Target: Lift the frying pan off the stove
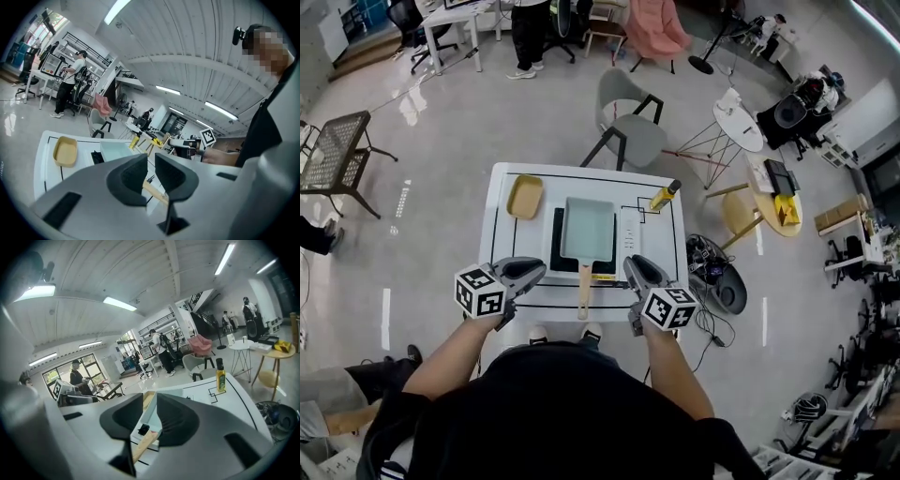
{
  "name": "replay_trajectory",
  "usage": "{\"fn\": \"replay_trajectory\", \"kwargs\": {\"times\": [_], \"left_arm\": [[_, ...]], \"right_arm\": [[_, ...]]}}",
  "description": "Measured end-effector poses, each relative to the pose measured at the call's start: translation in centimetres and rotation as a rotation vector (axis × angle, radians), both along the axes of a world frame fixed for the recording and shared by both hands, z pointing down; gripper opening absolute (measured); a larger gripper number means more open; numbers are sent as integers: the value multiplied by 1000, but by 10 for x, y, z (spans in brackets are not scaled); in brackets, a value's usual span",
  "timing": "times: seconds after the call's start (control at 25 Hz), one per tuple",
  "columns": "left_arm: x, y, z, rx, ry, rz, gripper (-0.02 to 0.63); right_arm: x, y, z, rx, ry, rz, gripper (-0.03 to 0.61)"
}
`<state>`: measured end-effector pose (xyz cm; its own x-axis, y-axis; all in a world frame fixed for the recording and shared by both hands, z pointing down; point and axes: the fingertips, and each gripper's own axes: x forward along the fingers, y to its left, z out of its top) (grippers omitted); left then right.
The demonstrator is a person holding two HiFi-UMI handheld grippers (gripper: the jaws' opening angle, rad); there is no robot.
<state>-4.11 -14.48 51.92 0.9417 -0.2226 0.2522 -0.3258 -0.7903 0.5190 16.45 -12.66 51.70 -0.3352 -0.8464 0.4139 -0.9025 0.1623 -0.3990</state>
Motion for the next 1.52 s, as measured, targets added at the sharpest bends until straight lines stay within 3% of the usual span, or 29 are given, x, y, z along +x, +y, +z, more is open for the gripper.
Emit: {"fn": "replay_trajectory", "kwargs": {"times": [0.52,0.92,1.52], "left_arm": [[38,24,58,-140,-50,16,124],[62,46,96,-252,-75,41,173],[97,69,145,-412,-95,94,232]], "right_arm": [[-9,-1,69,-163,-127,-130,167],[-21,-1,105,-263,-212,-198,187],[-55,9,161,-426,-433,-322,222]]}}
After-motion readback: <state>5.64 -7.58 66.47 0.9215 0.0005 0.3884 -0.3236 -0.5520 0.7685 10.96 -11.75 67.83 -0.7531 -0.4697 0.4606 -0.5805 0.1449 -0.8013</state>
